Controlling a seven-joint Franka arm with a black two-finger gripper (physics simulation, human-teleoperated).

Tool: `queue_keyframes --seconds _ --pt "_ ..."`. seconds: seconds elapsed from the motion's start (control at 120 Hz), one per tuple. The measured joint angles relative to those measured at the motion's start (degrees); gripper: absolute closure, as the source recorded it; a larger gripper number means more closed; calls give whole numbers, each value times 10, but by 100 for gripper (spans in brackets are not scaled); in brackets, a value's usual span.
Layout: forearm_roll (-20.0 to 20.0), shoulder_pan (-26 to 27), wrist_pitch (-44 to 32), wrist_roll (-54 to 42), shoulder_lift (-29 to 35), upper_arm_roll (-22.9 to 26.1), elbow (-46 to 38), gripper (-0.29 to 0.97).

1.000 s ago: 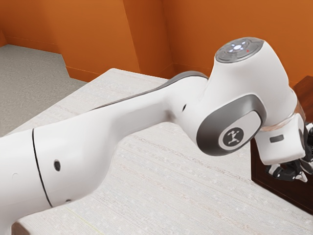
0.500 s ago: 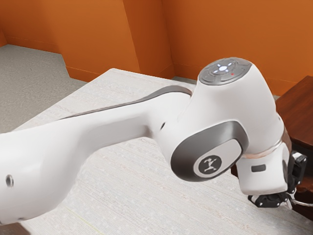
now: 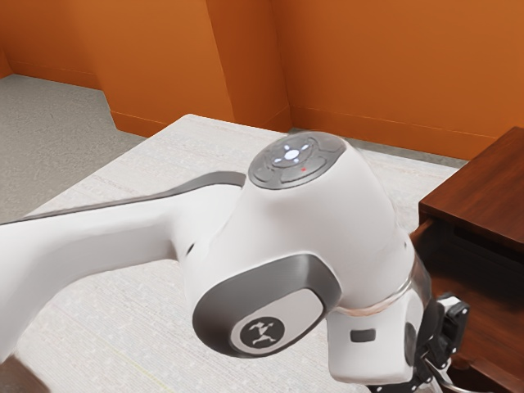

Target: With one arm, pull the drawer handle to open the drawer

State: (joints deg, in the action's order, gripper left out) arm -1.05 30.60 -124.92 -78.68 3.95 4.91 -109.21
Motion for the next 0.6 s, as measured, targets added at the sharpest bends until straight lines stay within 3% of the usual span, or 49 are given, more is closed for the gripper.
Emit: queue_keyframes --seconds 0.208,0.35,0.475,0.6 --pt "1 -1 -9 3 5 1 -7 77" --pt "-2 -4 -8 3 16 4 -16 67" --pt "-12 -10 11 5 63 24 -12 56" --pt "-38 -42 112 7 77 27 107 44"
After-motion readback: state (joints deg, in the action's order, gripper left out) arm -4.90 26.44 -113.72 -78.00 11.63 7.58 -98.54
